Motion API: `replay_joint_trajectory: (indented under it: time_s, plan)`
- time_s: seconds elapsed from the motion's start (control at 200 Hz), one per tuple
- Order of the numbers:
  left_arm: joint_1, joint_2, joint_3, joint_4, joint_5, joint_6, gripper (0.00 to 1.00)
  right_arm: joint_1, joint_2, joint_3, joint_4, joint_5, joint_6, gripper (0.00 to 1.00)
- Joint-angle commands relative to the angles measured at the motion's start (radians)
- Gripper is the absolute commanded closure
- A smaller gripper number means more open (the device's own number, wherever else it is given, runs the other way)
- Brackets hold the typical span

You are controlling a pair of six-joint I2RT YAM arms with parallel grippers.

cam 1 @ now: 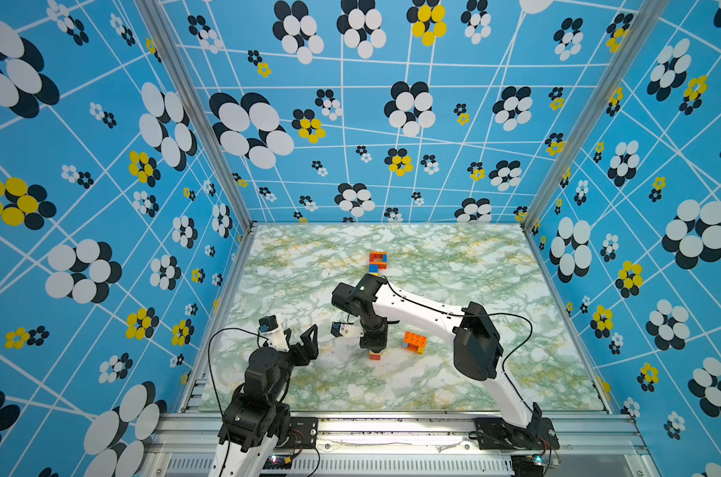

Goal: Assemble the letter p with lego
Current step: Assemble the lego brick with the lego brick.

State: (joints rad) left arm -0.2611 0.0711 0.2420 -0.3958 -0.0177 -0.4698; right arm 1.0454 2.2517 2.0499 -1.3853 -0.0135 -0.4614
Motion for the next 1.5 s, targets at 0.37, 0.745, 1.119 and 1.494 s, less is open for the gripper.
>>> replay_joint_trajectory:
  time_s: [0.37, 0.745, 1.119, 1.494]
  plan:
    - [0.008, 0.004, -0.018, 0.014, -0.005, 0.016, 0.12, -0.001, 0.124, 0.019, -0.062, -0.006, -0.031, 0.91]
    - [0.008, 0.003, -0.02, 0.017, -0.005, 0.019, 0.12, 0.005, 0.094, -0.066, -0.033, -0.041, -0.021, 0.92]
    - [0.008, -0.001, -0.02, 0.016, -0.007, 0.02, 0.11, 0.005, -0.064, -0.187, -0.004, -0.066, -0.021, 0.9]
    - [0.008, 0.001, -0.021, 0.017, -0.009, 0.02, 0.11, 0.014, -0.136, -0.235, 0.072, -0.017, -0.032, 0.58]
